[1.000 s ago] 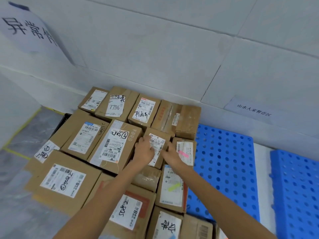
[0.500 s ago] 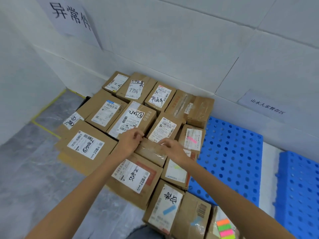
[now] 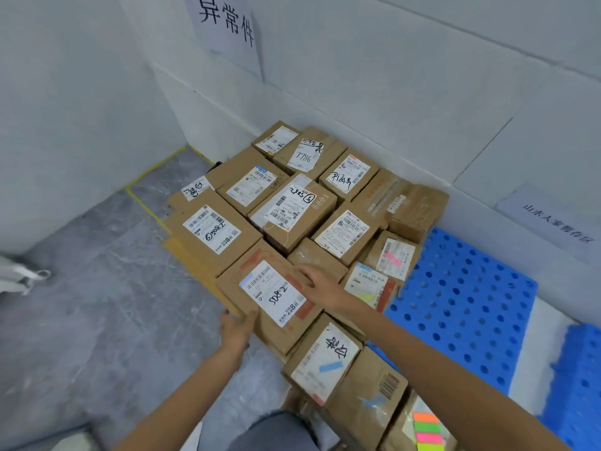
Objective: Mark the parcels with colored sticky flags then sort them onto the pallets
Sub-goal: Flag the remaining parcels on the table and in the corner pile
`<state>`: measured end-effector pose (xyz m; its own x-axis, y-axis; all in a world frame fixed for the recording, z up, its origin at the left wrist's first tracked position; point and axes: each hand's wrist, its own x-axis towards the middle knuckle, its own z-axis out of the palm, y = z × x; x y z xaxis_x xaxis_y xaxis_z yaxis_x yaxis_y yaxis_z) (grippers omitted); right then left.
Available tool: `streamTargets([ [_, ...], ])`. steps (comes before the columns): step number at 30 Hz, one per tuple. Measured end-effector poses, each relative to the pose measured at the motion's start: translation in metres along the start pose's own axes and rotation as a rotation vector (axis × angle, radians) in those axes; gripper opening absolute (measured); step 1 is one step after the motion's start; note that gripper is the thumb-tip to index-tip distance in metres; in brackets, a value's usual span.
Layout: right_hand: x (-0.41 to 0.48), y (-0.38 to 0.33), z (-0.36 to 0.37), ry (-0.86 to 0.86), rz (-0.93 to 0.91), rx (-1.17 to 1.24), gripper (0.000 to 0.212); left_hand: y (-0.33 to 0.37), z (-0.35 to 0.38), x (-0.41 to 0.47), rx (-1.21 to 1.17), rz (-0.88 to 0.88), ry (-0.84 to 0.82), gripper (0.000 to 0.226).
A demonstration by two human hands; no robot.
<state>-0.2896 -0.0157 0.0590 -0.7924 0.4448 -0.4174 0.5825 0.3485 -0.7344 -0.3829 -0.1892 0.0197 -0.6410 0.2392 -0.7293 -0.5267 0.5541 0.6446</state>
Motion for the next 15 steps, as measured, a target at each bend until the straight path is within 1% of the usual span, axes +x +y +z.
streamTargets([
  [1,-0.003,-0.001,0.002,0.015,-0.003,0.022,0.035,-0.001,0.007,-0.005,-0.097,-0.060,-0.082,0.050],
  [2,-0.006,-0.002,0.005,0.033,-0.005,0.035,0.034,-0.002,0.012,-0.010,-0.164,-0.073,-0.117,0.041],
  [3,-0.008,-0.002,0.007,0.050,-0.013,0.029,0.035,-0.003,0.016,-0.013,-0.204,-0.061,-0.123,0.037],
  [6,-0.018,-0.004,0.010,0.066,-0.054,0.053,0.040,-0.004,0.013,-0.031,-0.263,0.002,-0.082,0.043],
  [8,-0.028,-0.007,0.009,0.077,-0.087,0.105,0.038,-0.004,0.004,-0.047,-0.280,0.089,-0.064,0.045],
  [12,-0.063,-0.021,0.006,0.149,-0.194,0.248,0.031,0.005,-0.013,-0.084,-0.273,0.329,0.009,0.047],
  [15,-0.104,-0.041,-0.013,0.232,-0.254,0.366,0.033,0.020,-0.017,-0.117,-0.217,0.519,0.045,0.047],
])
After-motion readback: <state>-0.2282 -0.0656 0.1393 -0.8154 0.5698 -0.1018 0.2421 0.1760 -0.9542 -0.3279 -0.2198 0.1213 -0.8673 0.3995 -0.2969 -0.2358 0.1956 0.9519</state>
